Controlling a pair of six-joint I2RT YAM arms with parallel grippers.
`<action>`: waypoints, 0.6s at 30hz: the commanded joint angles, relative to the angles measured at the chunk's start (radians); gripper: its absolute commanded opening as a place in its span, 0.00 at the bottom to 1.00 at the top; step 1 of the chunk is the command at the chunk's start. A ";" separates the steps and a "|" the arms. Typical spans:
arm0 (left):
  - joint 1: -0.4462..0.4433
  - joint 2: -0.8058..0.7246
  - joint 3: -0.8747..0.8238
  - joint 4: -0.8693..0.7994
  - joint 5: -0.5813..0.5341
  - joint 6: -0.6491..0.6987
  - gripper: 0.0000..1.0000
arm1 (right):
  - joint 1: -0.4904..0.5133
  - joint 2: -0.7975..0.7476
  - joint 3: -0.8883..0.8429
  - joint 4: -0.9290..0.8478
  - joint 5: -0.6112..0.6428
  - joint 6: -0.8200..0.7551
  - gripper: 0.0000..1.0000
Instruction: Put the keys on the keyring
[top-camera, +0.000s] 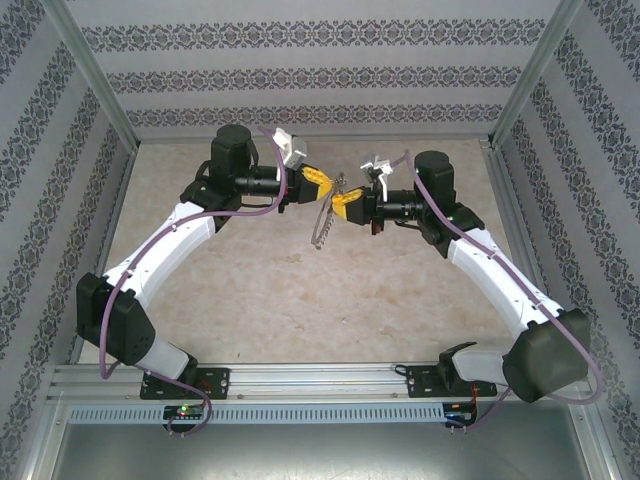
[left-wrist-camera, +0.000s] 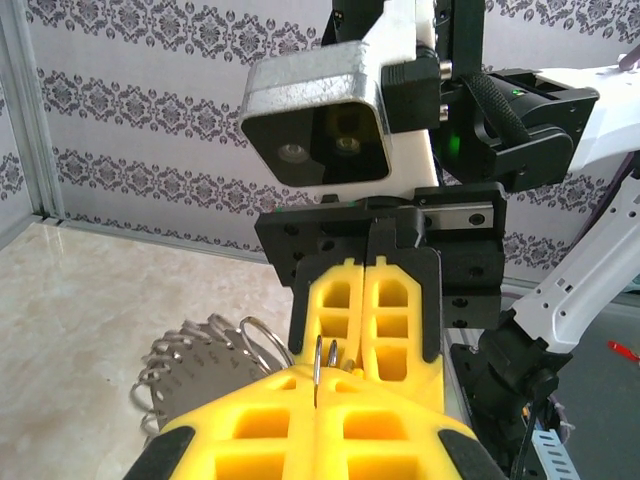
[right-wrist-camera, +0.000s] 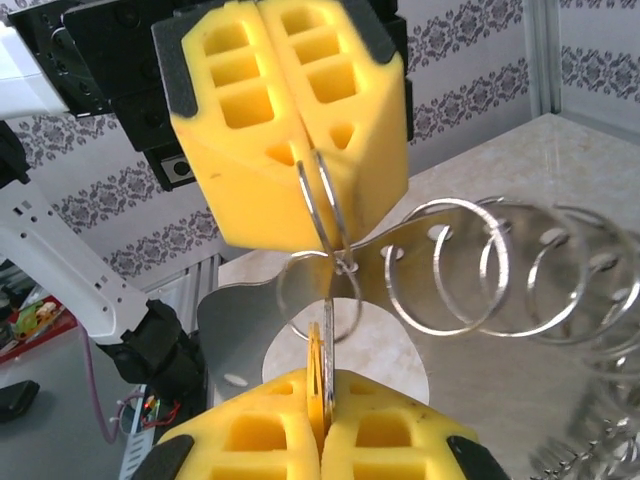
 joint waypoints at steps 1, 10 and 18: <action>-0.012 -0.038 -0.009 0.116 0.014 -0.045 0.00 | 0.039 0.027 0.048 -0.099 -0.024 -0.080 0.00; -0.016 -0.037 -0.018 0.123 0.012 -0.052 0.00 | 0.012 0.018 0.085 -0.233 -0.011 -0.148 0.39; -0.020 -0.042 -0.028 0.129 0.017 -0.052 0.00 | -0.074 -0.109 0.057 -0.115 0.001 -0.061 0.38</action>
